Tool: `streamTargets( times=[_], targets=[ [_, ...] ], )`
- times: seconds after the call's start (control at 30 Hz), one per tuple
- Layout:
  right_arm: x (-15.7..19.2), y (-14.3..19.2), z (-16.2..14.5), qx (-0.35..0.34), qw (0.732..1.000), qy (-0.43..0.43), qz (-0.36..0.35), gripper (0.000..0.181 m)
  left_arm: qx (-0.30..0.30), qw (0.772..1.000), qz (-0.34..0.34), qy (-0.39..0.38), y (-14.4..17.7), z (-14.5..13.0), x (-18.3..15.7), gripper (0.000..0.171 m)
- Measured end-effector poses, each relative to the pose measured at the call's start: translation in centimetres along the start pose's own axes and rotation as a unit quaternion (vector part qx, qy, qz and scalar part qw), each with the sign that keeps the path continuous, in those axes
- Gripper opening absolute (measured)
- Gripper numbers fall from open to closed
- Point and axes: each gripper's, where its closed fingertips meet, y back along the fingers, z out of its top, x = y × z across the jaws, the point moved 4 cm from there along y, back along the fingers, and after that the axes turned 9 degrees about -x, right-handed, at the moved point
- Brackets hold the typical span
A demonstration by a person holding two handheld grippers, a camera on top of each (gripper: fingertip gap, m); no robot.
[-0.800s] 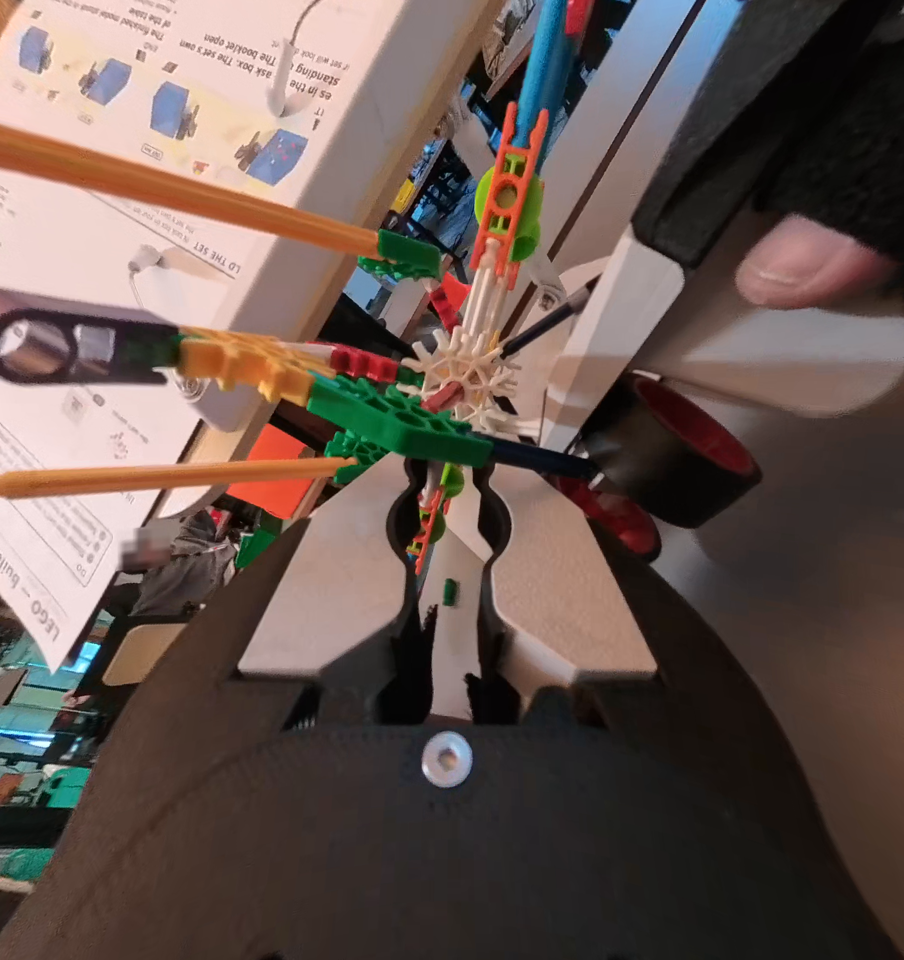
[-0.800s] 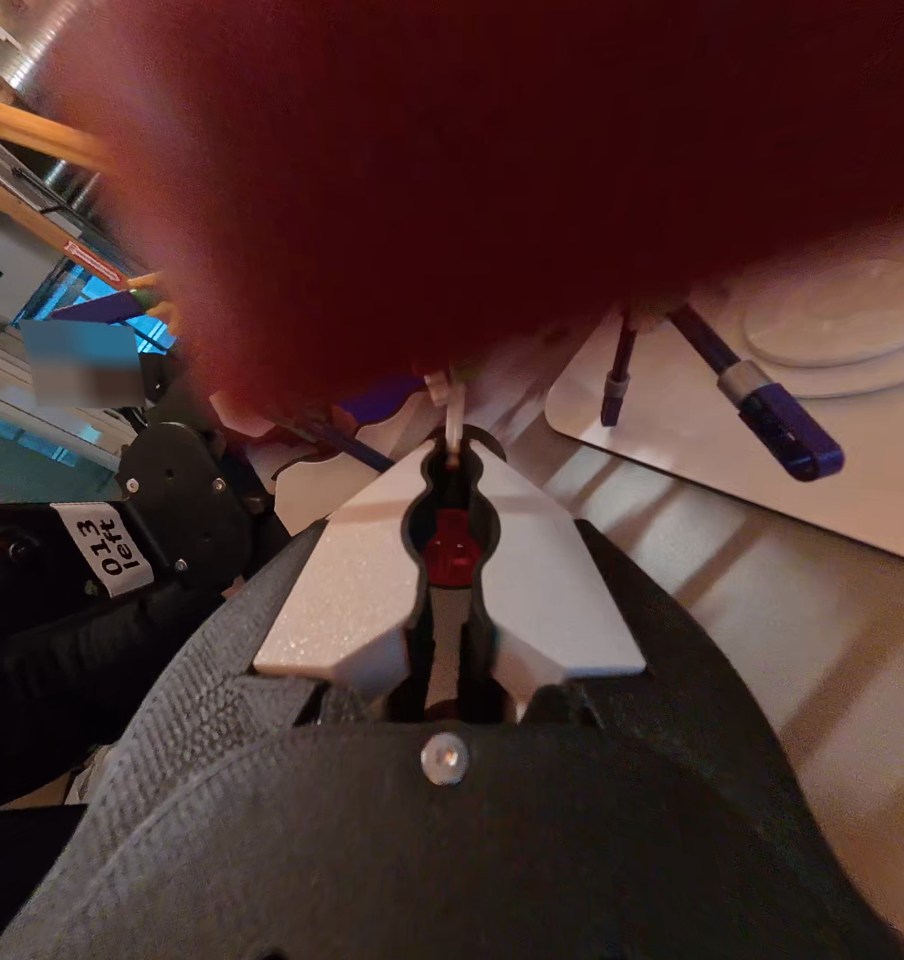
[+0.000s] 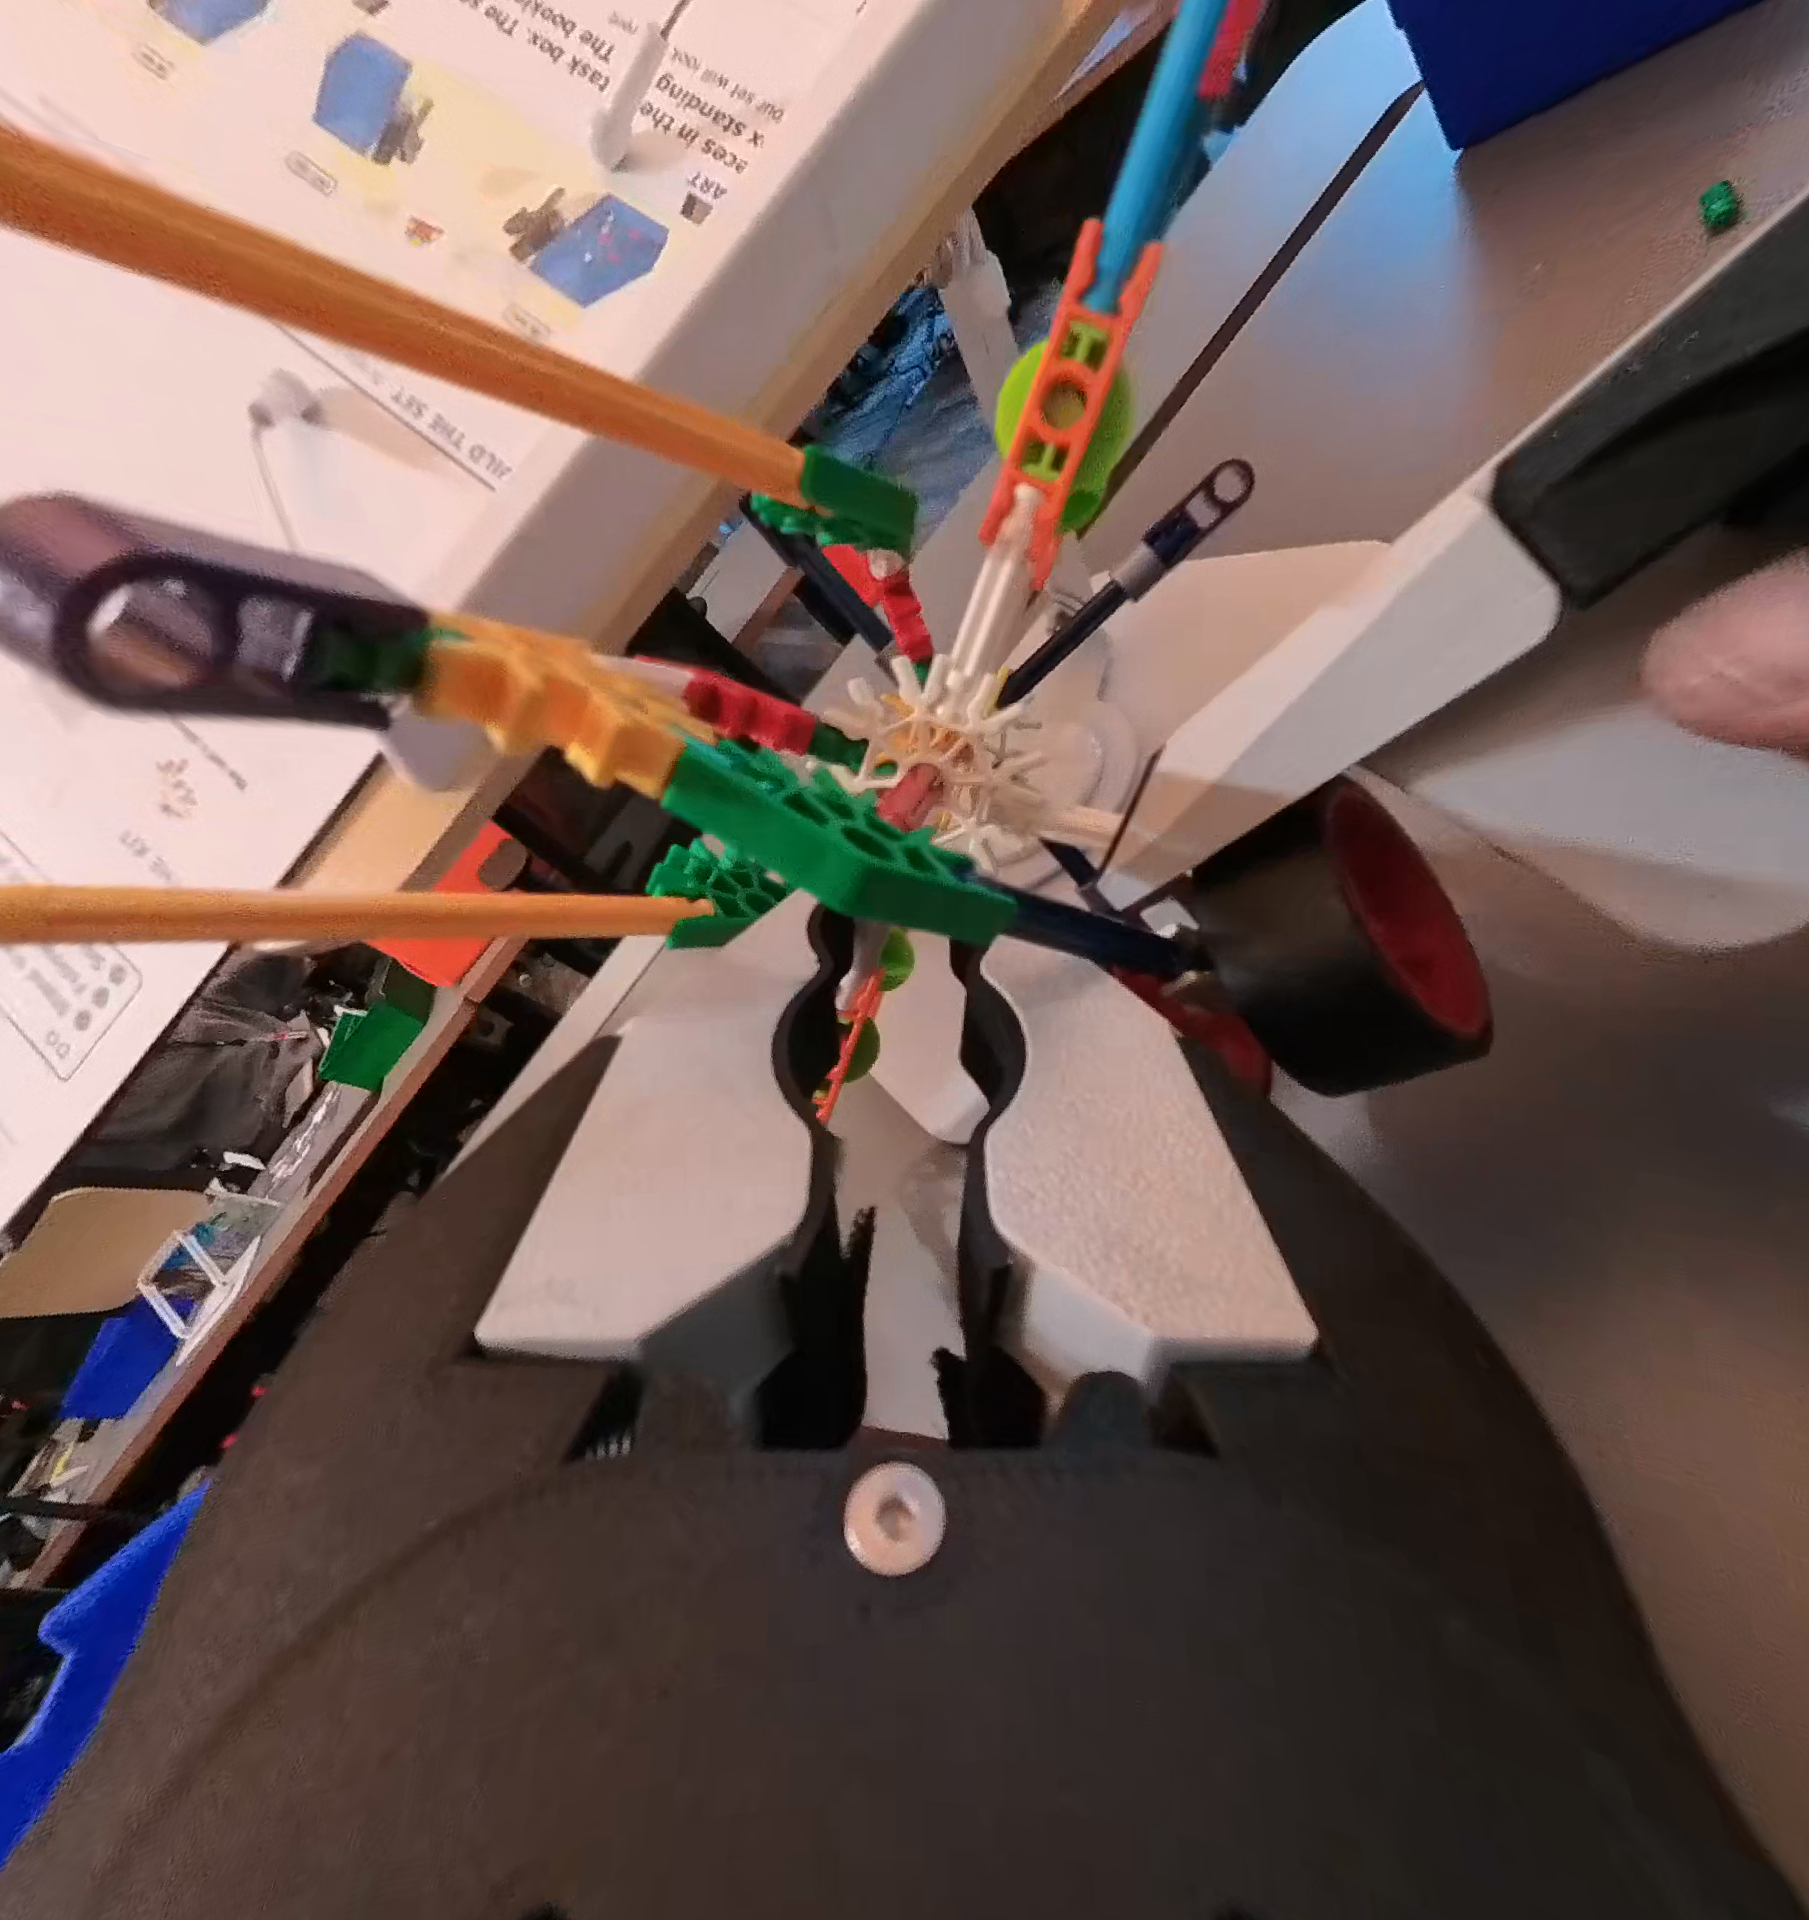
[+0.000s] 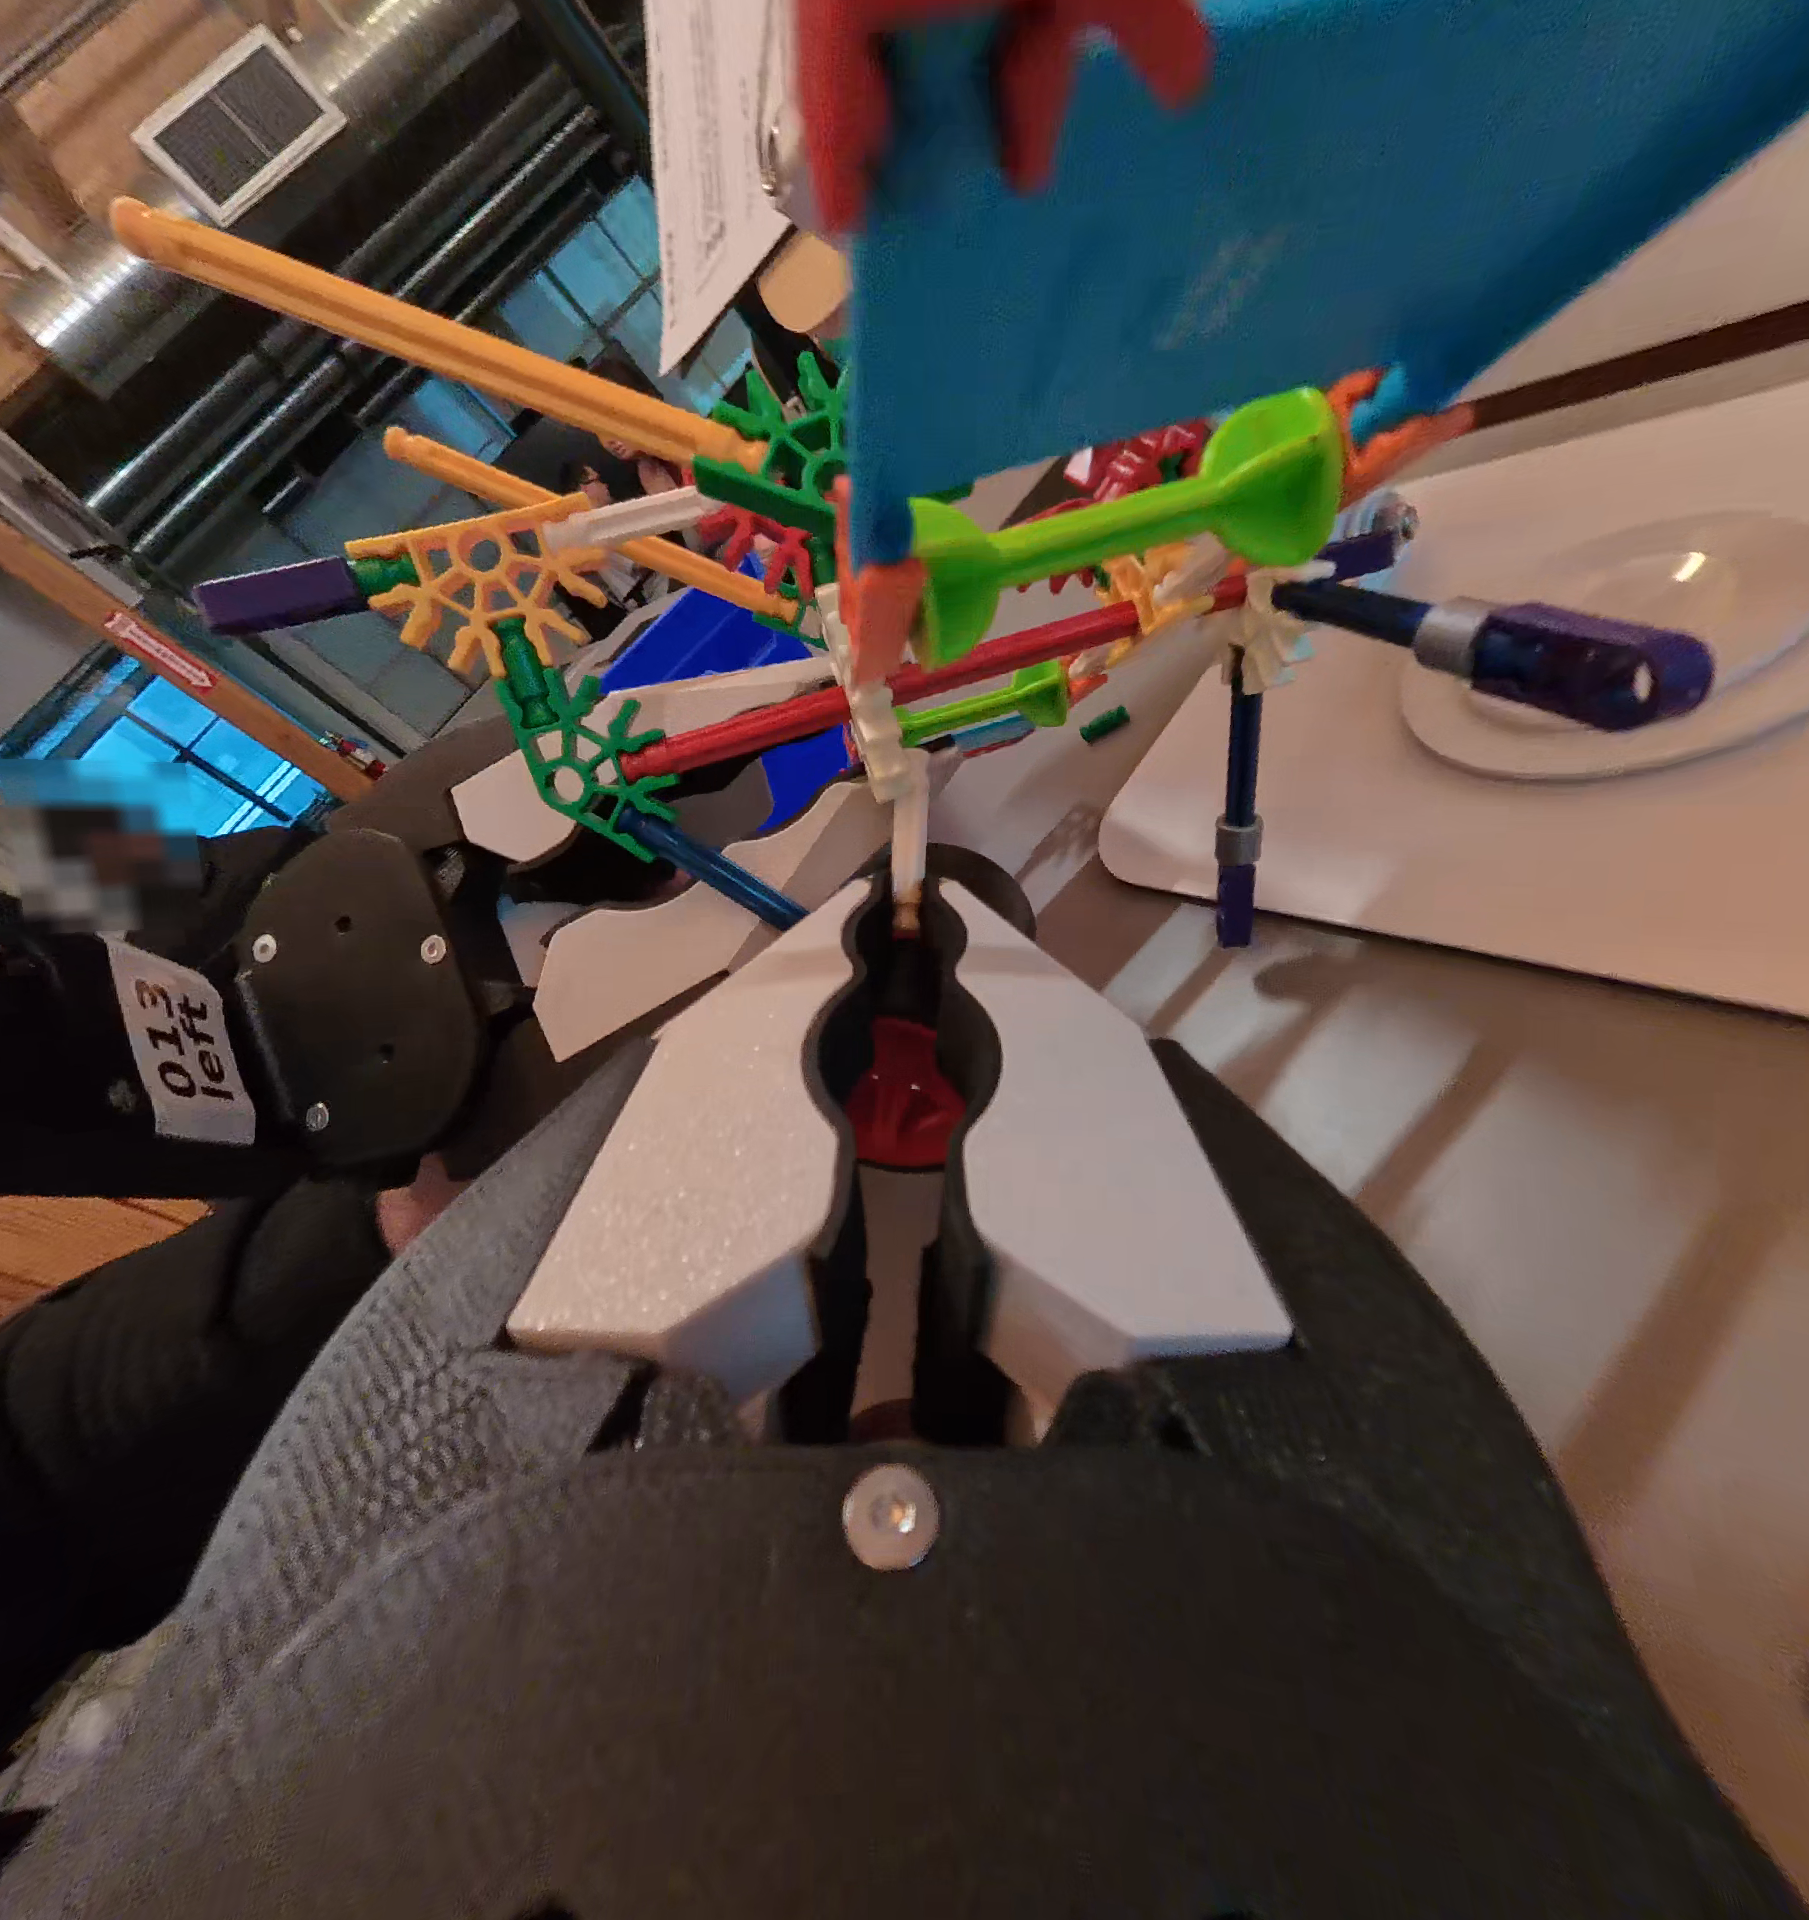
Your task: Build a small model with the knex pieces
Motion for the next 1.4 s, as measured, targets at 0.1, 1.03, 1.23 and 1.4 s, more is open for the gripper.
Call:
streamTargets(
  times=[0.1,1.03,1.23,1.4],
  targets=[
    [-0.1,-0.1,-0.2,0.018,0.999,0.034,0.01,0.002,0.004,1.0,-0.005,-0.002,0.0,-0.1,0.0,0.016],
    [0.6,-0.1,-1.6,0.119,0.902,0.406,0.083,0.004,0.014,0.999,-0.041,-0.017,1.4,-1.3,-0.7,0.015],
    [-0.2,0.3,-2.8,0.153,0.88,0.444,0.071,0.004,0.033,0.997,-0.066,-0.014,1.6,-2.1,-2.1,0.015],
    [-0.4,0.4,-3.8,0.175,0.863,0.469,0.073,0.005,0.047,0.995,-0.081,-0.017,2.1,-2.8,-2.9,0.014]
  ],
)
